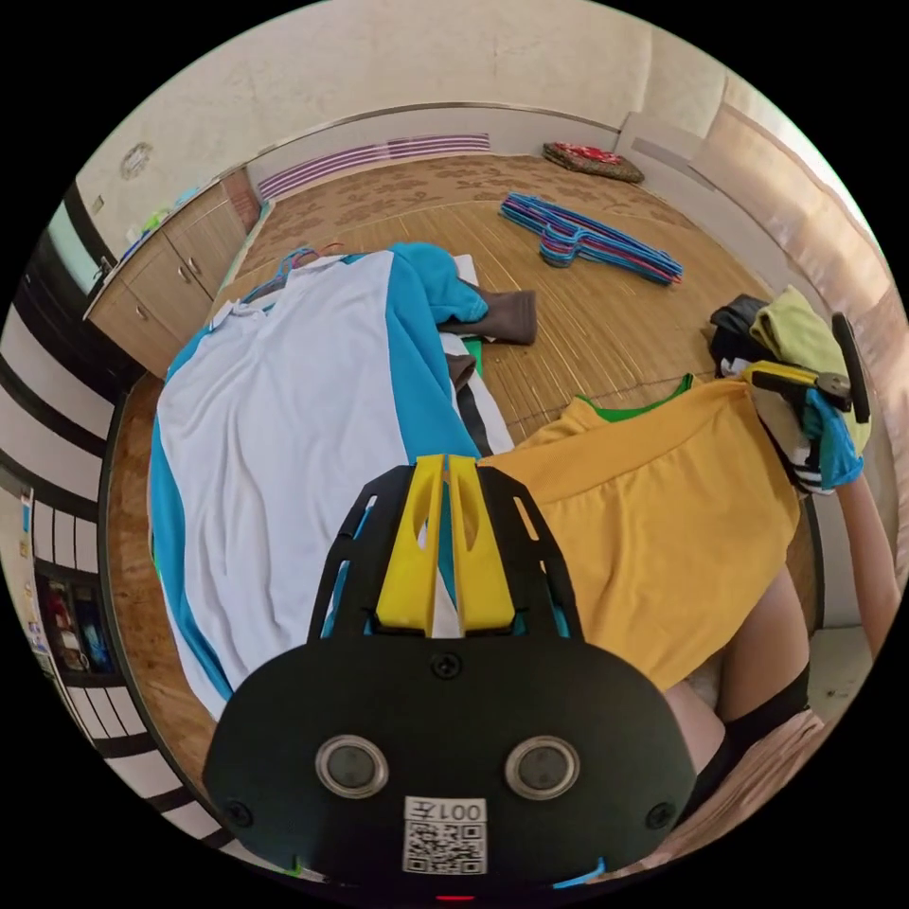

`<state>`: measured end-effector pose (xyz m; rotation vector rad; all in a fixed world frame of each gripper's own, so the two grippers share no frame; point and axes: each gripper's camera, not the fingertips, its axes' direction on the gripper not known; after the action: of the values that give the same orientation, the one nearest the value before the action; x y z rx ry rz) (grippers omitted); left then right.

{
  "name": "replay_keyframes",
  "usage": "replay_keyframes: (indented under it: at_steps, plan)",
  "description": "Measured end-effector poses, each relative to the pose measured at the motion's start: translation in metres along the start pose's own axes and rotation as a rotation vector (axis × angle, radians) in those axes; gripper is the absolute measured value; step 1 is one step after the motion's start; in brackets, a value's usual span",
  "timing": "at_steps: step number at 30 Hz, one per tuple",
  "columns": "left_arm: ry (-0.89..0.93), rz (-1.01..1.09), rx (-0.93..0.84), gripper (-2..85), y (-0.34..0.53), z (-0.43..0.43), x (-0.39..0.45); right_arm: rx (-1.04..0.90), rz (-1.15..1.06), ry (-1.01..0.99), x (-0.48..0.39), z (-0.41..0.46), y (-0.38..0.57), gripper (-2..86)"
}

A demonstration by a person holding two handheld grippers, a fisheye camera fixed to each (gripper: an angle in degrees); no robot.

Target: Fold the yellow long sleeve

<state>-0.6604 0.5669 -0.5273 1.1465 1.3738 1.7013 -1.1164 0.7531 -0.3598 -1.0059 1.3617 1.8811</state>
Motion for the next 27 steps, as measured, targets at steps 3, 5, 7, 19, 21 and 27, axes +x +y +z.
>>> replay_keyframes:
  at_steps: [3,5,7,19,21,27]
  plan:
    - [-0.008,0.045,-0.027,-0.1,0.0,0.009,0.007,0.023,-0.005,-0.016,-0.001,0.005,0.013,7.6]
    - [-0.006,0.048,-0.058,0.0,0.001,0.018,0.009,0.028,-0.007,-0.008,-0.002,0.013,0.021,8.3]
    - [0.002,0.038,-0.075,0.1,0.001,0.028,0.009,0.031,-0.007,0.018,-0.003,0.022,0.03,9.4]
    - [0.078,-0.022,-0.041,0.3,-0.003,0.033,-0.011,0.229,-0.094,0.066,-0.026,-0.022,0.088,8.6]
    - [0.08,-0.025,-0.029,0.3,-0.002,0.032,-0.013,0.185,-0.084,0.058,-0.023,-0.012,0.09,8.7]
    - [0.075,-0.01,-0.041,0.4,0.003,0.029,-0.018,0.422,0.012,-0.037,-0.014,-0.06,0.116,5.7]
